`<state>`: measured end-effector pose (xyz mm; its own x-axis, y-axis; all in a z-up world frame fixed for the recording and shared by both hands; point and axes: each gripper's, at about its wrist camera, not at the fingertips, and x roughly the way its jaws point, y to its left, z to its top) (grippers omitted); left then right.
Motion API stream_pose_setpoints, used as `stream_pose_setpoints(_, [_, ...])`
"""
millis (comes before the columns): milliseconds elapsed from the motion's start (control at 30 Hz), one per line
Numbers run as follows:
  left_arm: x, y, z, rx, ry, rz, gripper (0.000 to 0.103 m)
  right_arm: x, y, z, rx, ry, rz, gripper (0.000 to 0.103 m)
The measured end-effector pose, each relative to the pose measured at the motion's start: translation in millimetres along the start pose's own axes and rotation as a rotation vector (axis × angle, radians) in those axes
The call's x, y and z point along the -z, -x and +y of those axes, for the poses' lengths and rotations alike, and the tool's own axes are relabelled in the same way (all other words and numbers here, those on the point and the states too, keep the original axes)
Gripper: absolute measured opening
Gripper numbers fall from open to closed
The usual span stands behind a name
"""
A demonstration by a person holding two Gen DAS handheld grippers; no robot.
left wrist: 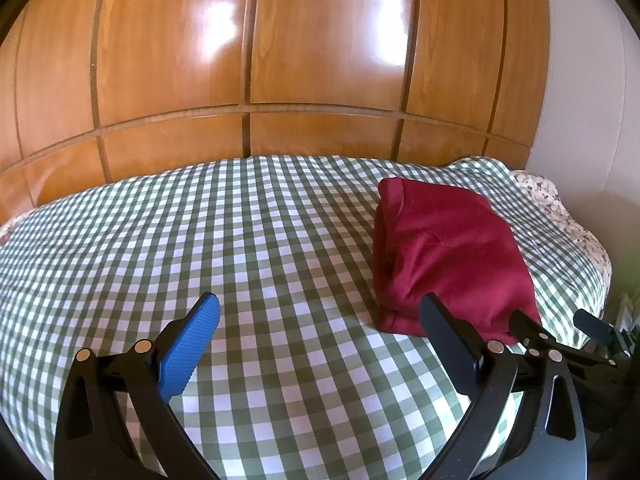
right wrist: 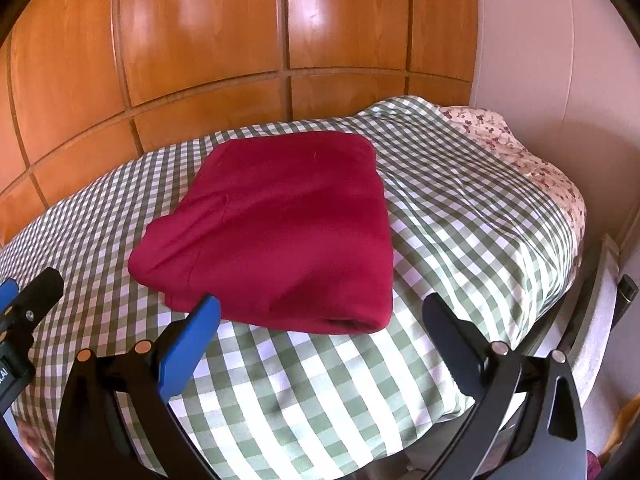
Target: Fold small clothes
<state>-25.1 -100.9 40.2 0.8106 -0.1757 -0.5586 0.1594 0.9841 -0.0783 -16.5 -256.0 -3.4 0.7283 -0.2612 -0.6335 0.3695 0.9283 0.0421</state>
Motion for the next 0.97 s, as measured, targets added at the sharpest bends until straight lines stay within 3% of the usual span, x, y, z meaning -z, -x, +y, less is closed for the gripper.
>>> stream_pose_setpoints(567, [1.8, -2.1, 2.0, -0.023, -0.003, 0.003, 0.099, 2.8, -6.5, 0.4, -0.005, -0.007, 0.019, 0.101])
stream_pose_setpoints(733, [3.5, -11.3, 6.4, -0.040, 0.007, 0.035, 0.099, 0.7, -9.2, -1.7, -0.016, -0.016, 0.019, 0.101])
stream_pose_setpoints(867, [5.9, -21.1, 10.7, -0.061, 0.028, 0.076, 0.099, -14.5, -11.9, -22.8, -0.032, -0.077, 0.005, 0.101])
stream_pose_setpoints(967, [10.0, -31.4, 17.7, -0.083, 0.046, 0.109, 0.099, -34.4, -26.6, -57.5, 0.004, -0.175, 0.017, 0.101])
